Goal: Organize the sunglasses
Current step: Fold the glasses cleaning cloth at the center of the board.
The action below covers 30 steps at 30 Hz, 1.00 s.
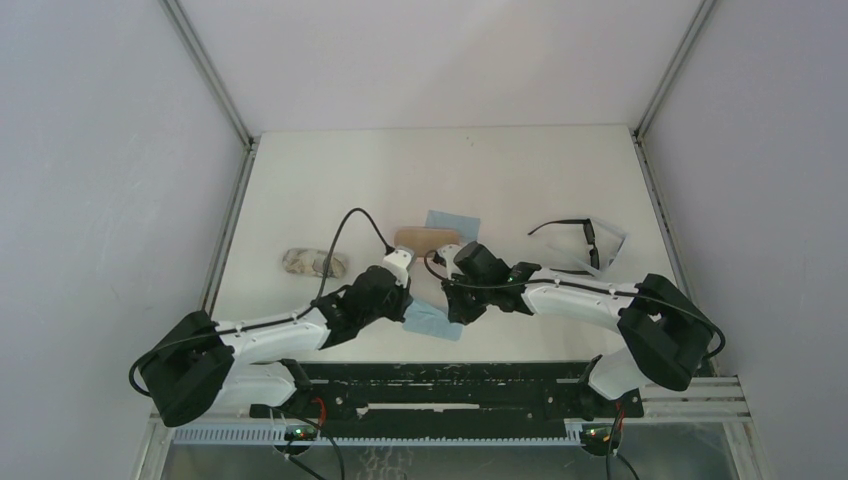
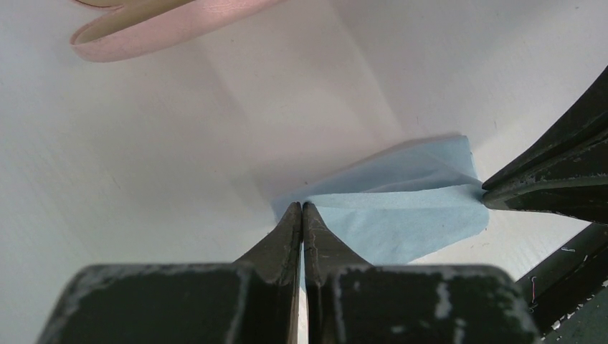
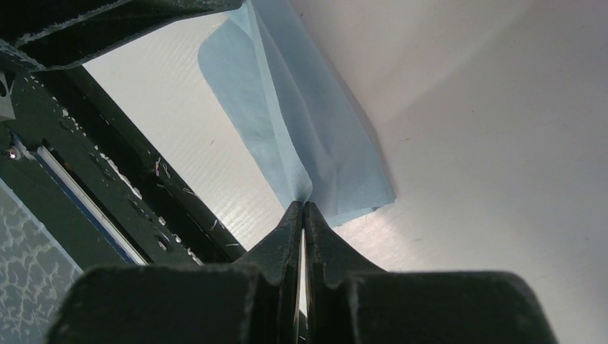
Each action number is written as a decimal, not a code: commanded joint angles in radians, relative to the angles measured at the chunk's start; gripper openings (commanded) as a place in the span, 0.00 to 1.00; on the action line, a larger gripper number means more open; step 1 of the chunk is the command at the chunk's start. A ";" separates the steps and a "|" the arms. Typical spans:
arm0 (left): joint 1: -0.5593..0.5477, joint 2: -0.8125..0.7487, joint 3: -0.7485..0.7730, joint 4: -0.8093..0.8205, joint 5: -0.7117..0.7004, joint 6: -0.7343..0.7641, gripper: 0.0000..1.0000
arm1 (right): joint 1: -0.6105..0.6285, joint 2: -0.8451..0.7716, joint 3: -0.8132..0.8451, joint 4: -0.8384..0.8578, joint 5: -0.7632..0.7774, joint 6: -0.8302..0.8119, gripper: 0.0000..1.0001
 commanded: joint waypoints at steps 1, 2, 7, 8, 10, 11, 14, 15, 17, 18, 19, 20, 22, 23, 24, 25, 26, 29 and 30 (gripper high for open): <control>-0.013 -0.001 -0.020 0.018 -0.007 -0.017 0.05 | 0.006 -0.002 0.000 -0.009 -0.008 -0.030 0.00; -0.018 -0.001 -0.021 0.018 -0.008 -0.019 0.05 | 0.006 -0.003 -0.001 -0.013 -0.008 -0.033 0.00; -0.040 -0.006 -0.030 0.016 -0.022 -0.035 0.06 | 0.006 -0.005 -0.002 -0.023 -0.009 -0.038 0.00; -0.046 -0.009 -0.033 0.015 -0.025 -0.039 0.06 | 0.008 -0.005 0.000 -0.022 -0.009 -0.038 0.00; -0.055 -0.010 -0.036 0.015 -0.032 -0.043 0.06 | 0.008 -0.005 -0.001 -0.022 -0.016 -0.037 0.00; -0.058 -0.011 -0.038 0.015 -0.035 -0.045 0.07 | 0.009 -0.005 -0.001 -0.021 -0.017 -0.036 0.00; -0.063 -0.012 -0.041 0.015 -0.040 -0.051 0.07 | 0.011 -0.005 -0.002 -0.020 -0.022 -0.035 0.00; -0.063 -0.014 -0.044 0.015 -0.040 -0.052 0.07 | 0.011 -0.003 -0.002 -0.020 -0.023 -0.034 0.00; -0.065 -0.016 -0.045 0.014 -0.043 -0.053 0.08 | 0.012 0.002 -0.002 -0.018 -0.027 -0.033 0.00; -0.065 -0.017 -0.045 0.011 -0.045 -0.056 0.09 | 0.012 0.005 -0.003 -0.018 -0.030 -0.032 0.00; -0.066 -0.020 -0.046 0.007 -0.048 -0.058 0.10 | 0.014 0.007 -0.003 -0.017 -0.031 -0.031 0.00; -0.065 -0.022 -0.048 0.005 -0.050 -0.060 0.12 | 0.017 0.011 -0.003 -0.016 -0.032 -0.030 0.00; -0.066 -0.029 -0.053 0.004 -0.055 -0.064 0.15 | 0.022 0.015 -0.002 -0.015 -0.035 -0.029 0.00; -0.066 -0.033 -0.055 0.003 -0.057 -0.065 0.17 | 0.023 0.019 -0.002 -0.015 -0.036 -0.028 0.00; -0.067 -0.038 -0.056 0.002 -0.058 -0.067 0.18 | 0.024 0.021 -0.003 -0.013 -0.039 -0.028 0.00; -0.067 -0.042 -0.057 -0.001 -0.060 -0.068 0.18 | 0.027 0.022 -0.004 -0.014 -0.041 -0.028 0.00; -0.067 -0.049 -0.058 -0.005 -0.059 -0.068 0.19 | 0.029 0.025 -0.006 -0.016 -0.043 -0.028 0.00; -0.067 -0.072 -0.061 -0.015 -0.060 -0.076 0.24 | 0.034 0.029 -0.008 -0.020 -0.044 -0.028 0.00; -0.067 -0.081 -0.063 -0.021 -0.060 -0.080 0.25 | 0.035 0.030 -0.010 -0.022 -0.044 -0.029 0.00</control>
